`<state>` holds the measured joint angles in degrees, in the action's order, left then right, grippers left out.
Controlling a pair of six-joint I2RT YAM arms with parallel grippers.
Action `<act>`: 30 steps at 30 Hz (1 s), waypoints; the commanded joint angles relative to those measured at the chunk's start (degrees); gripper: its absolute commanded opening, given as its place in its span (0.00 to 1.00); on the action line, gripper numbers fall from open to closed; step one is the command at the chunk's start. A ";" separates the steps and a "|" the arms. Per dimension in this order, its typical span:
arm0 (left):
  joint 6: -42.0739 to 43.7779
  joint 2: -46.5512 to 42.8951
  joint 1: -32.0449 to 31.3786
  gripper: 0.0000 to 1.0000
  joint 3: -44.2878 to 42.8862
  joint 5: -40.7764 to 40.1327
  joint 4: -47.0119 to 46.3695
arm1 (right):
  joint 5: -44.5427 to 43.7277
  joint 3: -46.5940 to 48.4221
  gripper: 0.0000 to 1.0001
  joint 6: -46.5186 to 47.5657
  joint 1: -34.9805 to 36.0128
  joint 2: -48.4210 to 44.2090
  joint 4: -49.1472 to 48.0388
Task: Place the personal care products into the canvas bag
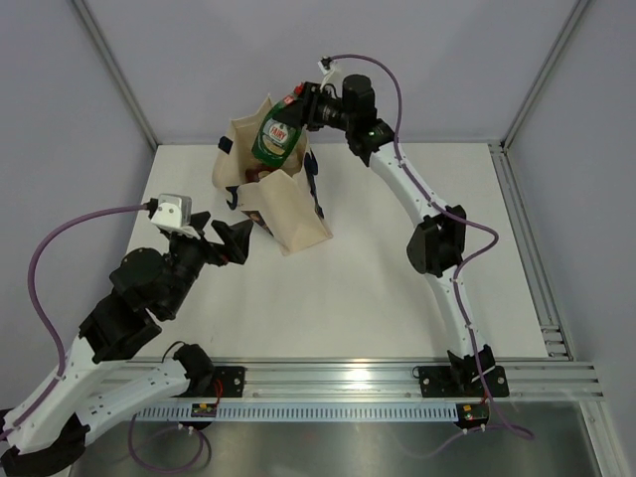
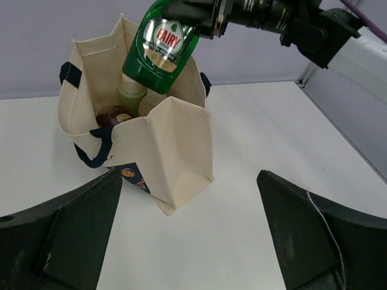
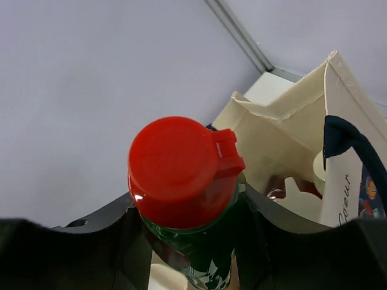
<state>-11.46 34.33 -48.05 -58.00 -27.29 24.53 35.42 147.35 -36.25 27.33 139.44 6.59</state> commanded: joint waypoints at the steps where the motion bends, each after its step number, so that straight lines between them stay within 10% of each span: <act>1: -2.60 -0.67 0.06 0.99 1.57 -4.88 0.25 | -6.76 -6.40 0.00 15.14 5.36 -8.64 -5.77; 16: -2.42 -3.38 0.33 0.99 5.43 -5.05 0.43 | -7.66 -14.88 0.15 44.31 6.33 -15.59 10.53; 19: -2.60 -5.76 0.33 0.99 7.11 -5.23 0.16 | -6.24 -15.16 0.36 52.14 6.42 -16.65 17.74; 22: -2.42 -7.08 0.33 0.99 8.34 -5.23 -0.01 | -6.50 -14.37 0.94 54.62 6.42 -16.57 22.40; 30: -4.09 -4.71 0.33 0.99 6.67 -4.79 1.65 | -9.31 -2.01 1.00 47.33 6.33 -18.15 30.56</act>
<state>-13.89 27.92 -47.92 -49.80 -30.72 26.92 27.75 137.82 13.10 34.06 126.37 33.23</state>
